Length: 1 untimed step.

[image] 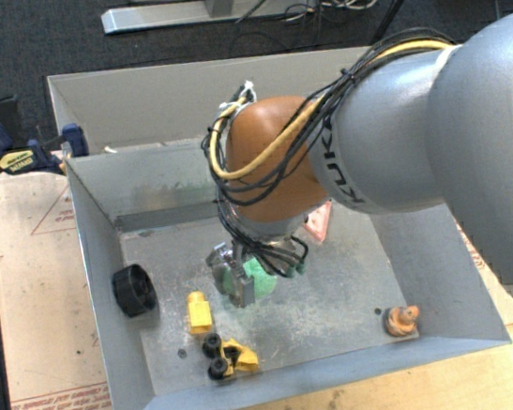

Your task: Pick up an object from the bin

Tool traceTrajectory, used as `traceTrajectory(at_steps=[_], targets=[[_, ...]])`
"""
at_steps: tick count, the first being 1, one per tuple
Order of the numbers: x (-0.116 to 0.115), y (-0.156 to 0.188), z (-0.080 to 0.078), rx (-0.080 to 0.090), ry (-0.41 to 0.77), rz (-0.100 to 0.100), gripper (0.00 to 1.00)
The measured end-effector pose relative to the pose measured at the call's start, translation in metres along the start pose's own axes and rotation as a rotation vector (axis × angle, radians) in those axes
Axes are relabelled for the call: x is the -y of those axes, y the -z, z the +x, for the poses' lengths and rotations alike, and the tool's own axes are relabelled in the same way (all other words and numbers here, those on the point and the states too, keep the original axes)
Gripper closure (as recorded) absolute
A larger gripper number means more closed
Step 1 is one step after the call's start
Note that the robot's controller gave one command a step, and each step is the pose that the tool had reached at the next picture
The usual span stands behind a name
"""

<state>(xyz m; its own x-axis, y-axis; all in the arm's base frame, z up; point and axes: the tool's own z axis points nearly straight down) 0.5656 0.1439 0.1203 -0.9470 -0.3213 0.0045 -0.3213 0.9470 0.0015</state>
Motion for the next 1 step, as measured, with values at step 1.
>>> traceTrajectory(at_steps=[1], targets=[[0.0098, 0.0498, 0.0242, 0.006, 0.102, 0.001, 1.00]])
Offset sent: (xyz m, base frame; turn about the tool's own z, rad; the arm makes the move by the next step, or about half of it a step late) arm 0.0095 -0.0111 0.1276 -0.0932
